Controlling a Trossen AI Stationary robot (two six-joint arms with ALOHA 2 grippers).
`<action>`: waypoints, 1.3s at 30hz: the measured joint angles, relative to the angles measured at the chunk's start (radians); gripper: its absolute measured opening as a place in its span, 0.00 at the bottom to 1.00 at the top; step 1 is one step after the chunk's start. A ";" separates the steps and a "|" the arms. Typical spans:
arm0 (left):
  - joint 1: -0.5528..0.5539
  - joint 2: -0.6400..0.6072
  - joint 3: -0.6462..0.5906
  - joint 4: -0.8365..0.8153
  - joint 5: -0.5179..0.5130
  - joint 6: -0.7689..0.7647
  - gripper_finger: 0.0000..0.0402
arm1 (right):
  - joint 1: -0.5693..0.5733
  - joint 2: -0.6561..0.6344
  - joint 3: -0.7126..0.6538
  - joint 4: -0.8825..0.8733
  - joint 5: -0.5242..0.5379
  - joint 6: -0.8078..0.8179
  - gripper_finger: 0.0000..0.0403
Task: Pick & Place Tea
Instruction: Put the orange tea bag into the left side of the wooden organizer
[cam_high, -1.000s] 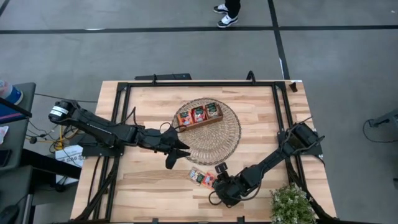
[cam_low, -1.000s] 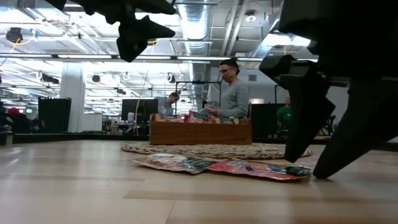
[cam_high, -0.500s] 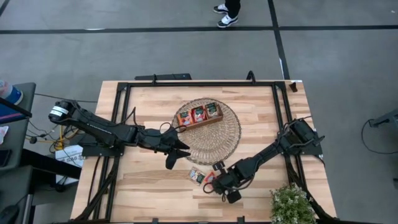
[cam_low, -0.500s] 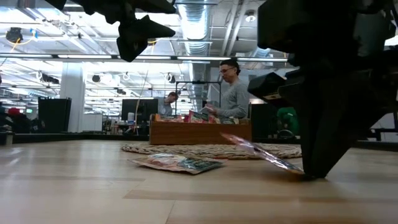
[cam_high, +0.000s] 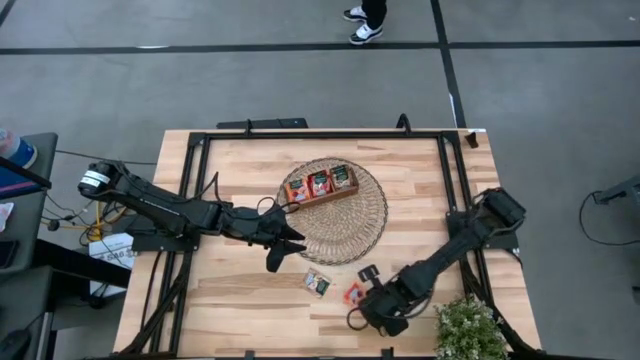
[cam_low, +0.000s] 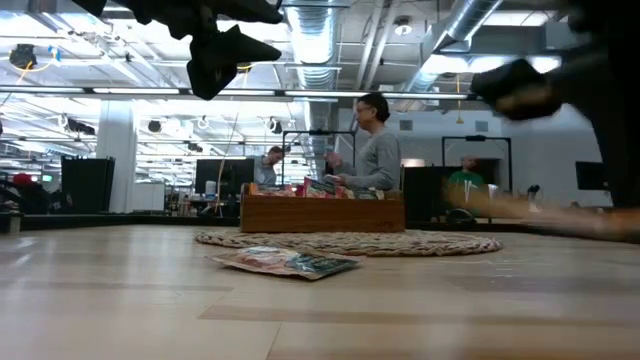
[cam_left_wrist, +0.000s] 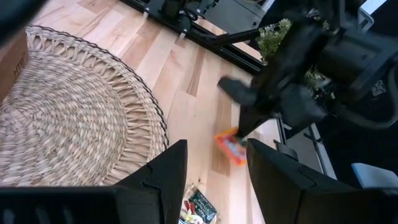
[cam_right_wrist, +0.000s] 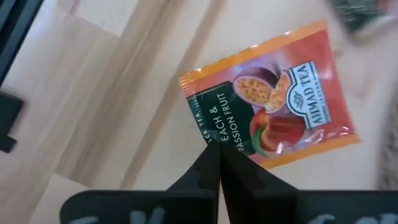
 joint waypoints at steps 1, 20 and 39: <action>0.000 0.000 0.000 0.000 0.000 0.000 0.39 | 0.010 -0.017 0.002 -0.015 0.019 0.015 0.00; -0.051 0.135 -0.001 0.142 0.001 -0.002 0.39 | 0.050 -0.075 0.073 -0.116 0.141 0.081 0.00; -0.054 0.180 -0.001 0.208 0.016 -0.005 0.39 | -0.027 0.071 0.070 -0.080 0.023 0.106 0.38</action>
